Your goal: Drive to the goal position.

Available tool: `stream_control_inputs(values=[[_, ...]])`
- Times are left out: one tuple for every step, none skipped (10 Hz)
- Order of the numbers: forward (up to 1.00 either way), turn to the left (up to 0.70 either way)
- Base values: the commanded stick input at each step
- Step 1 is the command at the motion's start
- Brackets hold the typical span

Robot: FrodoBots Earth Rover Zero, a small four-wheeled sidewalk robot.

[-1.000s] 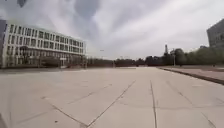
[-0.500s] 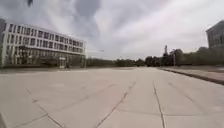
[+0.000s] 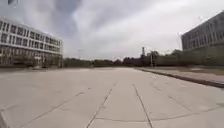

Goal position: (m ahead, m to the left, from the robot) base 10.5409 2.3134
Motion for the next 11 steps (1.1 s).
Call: stream_control_inputs(values=[[0.5,0.0],[0.5,0.0],[0.5,0.0],[0.5,0.0],[0.5,0.0],[0.5,0.0],[0.5,0.0],[0.5,0.0],[0.5,0.0],[0.5,0.0],[0.5,0.0]])
